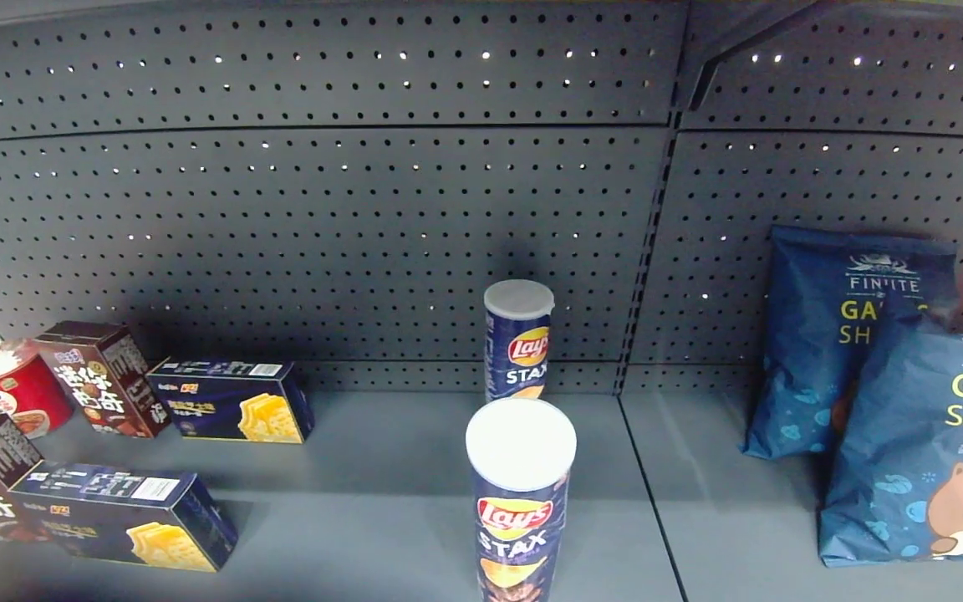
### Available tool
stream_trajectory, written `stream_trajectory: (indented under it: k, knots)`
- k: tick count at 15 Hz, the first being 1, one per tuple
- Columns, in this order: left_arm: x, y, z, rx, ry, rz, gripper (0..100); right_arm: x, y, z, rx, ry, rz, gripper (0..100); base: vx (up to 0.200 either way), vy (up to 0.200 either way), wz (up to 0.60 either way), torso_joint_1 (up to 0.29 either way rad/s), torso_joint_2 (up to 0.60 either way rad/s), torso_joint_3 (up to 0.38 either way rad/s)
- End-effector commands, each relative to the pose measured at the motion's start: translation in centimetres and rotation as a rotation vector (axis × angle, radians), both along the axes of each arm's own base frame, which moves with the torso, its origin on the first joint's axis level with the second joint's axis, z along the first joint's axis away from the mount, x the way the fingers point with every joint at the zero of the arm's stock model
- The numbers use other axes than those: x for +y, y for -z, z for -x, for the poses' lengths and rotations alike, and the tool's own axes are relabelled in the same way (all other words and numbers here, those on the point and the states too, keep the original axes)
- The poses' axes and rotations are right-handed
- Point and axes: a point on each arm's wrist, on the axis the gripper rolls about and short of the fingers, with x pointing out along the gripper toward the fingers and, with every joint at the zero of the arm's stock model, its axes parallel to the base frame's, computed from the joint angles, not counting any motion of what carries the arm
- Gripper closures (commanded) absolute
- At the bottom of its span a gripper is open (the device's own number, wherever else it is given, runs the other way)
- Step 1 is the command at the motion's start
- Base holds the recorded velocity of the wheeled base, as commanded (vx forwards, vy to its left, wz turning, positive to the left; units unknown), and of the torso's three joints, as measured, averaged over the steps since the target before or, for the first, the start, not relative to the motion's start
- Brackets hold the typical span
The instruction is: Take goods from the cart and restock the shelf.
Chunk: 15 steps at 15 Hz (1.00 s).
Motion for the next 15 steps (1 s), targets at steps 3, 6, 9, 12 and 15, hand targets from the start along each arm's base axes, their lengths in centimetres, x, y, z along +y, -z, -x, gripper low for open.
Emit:
stream_trajectory:
  k: [3,6,9,12,15]
  knots:
    - [0.00,0.00,-0.01,0.012,-0.002,0.046,0,0.00,-0.03,-0.01,0.000,0.001,0.000,0,0.000,0.000,0.00,0.000,0.00,0.000]
    - [0.00,0.00,0.00,0.010,0.001,0.040,0,0.01,-0.03,-0.01,0.000,-0.001,-0.001,0,0.000,0.067,0.00,0.001,0.00,0.001]
    - [0.00,0.00,-0.01,0.013,0.001,0.049,0,0.01,-0.03,-0.01,0.000,-0.001,0.000,0,0.000,0.067,0.00,0.001,0.00,0.004]
    - [0.00,0.00,-0.01,0.013,-0.001,0.047,0,0.01,-0.03,-0.01,0.000,-0.001,0.000,0,0.000,0.000,0.00,0.000,0.00,0.000]
    - [0.00,0.00,-0.01,0.012,0.001,0.046,0,0.01,-0.03,-0.01,0.000,-0.001,0.000,0,0.000,0.000,0.00,0.000,0.00,0.000]
